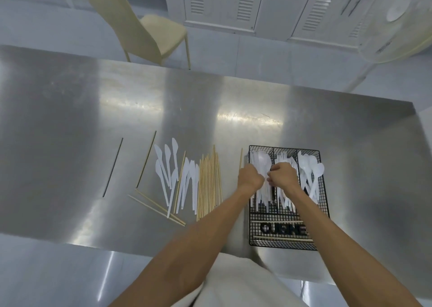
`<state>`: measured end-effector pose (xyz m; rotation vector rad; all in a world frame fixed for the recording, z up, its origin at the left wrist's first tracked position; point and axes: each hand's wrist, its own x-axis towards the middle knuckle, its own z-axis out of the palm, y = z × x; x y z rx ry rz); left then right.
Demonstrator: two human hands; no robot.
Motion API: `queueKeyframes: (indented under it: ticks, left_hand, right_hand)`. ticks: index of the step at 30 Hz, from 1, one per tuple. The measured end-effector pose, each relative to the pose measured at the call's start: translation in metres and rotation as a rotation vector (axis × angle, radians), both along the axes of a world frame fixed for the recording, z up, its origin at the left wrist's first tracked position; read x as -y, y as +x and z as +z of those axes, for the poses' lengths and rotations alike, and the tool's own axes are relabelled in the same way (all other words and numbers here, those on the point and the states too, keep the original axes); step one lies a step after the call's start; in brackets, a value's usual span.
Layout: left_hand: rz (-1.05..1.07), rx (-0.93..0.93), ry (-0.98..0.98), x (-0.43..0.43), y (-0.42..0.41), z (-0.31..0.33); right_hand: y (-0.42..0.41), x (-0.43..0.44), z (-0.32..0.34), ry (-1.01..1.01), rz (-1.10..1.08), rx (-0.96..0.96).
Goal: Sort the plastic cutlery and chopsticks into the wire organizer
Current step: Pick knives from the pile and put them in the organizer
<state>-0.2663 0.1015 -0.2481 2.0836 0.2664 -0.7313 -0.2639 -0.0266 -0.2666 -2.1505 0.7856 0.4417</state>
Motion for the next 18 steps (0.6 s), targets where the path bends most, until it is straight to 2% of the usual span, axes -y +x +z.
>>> queueKeyframes:
  ticks: [10,14,18]
  left_hand:
    - [-0.057,0.119,-0.035,-0.079,-0.024,-0.018]
    - [0.060,0.117,-0.016,-0.129,-0.037,-0.031]
    - [0.268,0.153,0.064,-0.176,-0.048,-0.040]
  right_hand:
    - [-0.006,-0.066,0.006,0.079,0.178,0.035]
    - [-0.011,-0.108,0.003,0.133,0.253,0.028]
    - [-0.013,-0.151,-0.004,0.140,0.316,0.005]
